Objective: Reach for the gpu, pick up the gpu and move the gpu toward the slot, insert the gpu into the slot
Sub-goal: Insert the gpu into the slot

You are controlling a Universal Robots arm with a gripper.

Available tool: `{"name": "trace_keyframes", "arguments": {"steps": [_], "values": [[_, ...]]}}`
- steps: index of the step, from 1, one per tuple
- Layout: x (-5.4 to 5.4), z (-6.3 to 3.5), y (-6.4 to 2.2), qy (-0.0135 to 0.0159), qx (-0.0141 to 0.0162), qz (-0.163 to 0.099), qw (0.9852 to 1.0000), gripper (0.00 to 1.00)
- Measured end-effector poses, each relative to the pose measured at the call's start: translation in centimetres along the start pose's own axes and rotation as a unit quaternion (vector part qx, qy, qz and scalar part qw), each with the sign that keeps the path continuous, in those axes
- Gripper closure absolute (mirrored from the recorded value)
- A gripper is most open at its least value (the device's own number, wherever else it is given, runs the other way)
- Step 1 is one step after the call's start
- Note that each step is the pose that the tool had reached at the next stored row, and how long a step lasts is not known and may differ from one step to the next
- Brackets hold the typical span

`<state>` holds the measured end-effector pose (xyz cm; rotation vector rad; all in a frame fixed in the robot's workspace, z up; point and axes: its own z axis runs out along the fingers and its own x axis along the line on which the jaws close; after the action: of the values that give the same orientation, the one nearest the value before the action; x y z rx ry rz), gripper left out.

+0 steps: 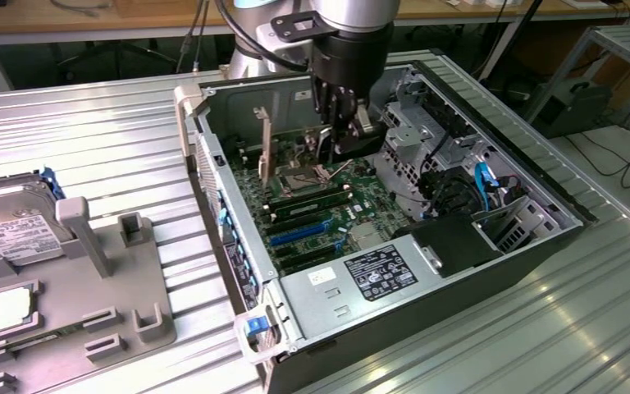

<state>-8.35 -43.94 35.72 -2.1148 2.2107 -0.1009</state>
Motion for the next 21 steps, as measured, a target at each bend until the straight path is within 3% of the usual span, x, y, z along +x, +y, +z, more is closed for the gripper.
{"name": "trace_keyframes", "arguments": {"steps": [21], "values": [[0.7, 1.54, 1.23, -0.0005, 0.0000, 0.000, 1.0000, 0.71]]}}
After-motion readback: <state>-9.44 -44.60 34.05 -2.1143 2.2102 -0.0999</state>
